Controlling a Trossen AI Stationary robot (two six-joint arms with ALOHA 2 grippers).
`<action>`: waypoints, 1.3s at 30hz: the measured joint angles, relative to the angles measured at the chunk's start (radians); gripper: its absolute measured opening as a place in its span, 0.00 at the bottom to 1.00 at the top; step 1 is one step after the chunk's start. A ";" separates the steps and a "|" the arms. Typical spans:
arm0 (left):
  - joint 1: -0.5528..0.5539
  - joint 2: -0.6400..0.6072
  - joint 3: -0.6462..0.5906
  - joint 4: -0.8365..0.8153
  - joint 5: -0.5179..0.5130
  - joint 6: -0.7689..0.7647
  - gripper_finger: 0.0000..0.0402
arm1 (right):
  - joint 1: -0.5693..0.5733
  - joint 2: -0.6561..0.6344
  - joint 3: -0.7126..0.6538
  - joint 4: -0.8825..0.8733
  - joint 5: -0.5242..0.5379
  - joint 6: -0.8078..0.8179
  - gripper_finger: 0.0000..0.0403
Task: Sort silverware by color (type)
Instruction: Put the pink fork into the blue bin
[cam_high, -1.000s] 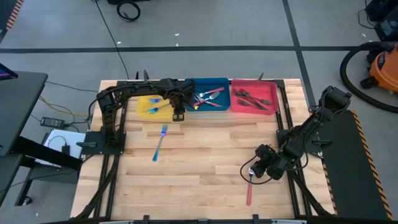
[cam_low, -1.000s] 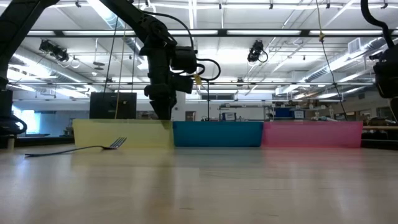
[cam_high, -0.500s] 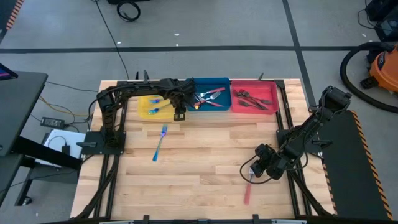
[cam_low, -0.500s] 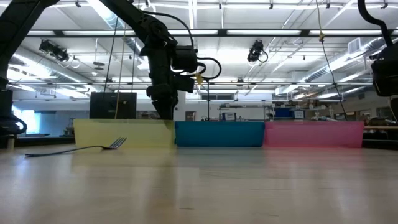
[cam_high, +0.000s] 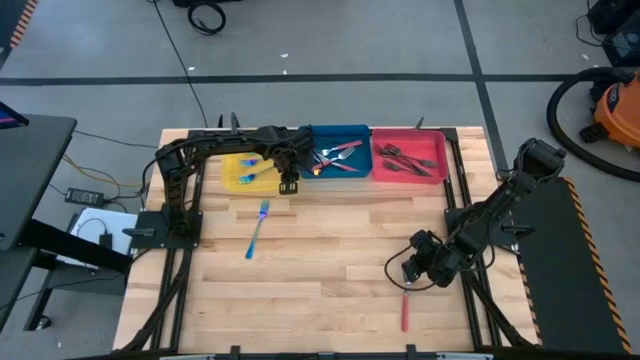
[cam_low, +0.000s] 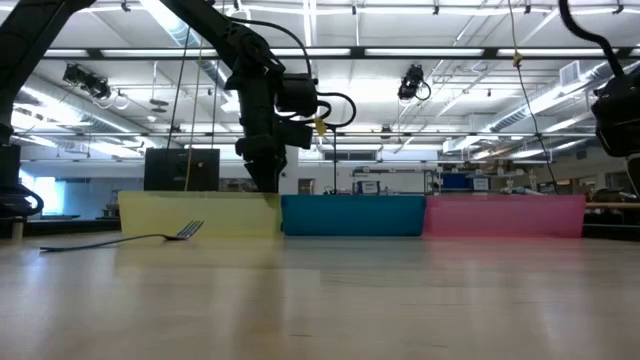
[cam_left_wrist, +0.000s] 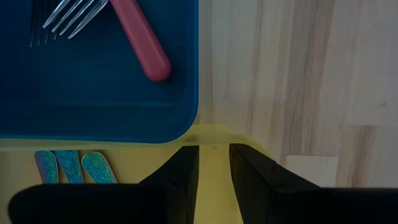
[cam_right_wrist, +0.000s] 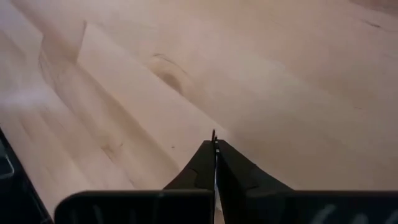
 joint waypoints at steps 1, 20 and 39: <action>0.000 0.000 0.000 0.000 0.000 0.000 0.23 | -0.012 -0.006 -0.001 -0.003 0.002 0.002 0.02; -0.050 0.000 0.000 -0.049 -0.001 0.008 0.23 | -0.663 -0.218 -0.002 0.372 0.211 -0.799 0.01; -0.066 0.000 0.000 -0.083 0.001 -0.033 0.23 | -1.203 -0.020 -0.001 0.950 0.102 -1.182 0.01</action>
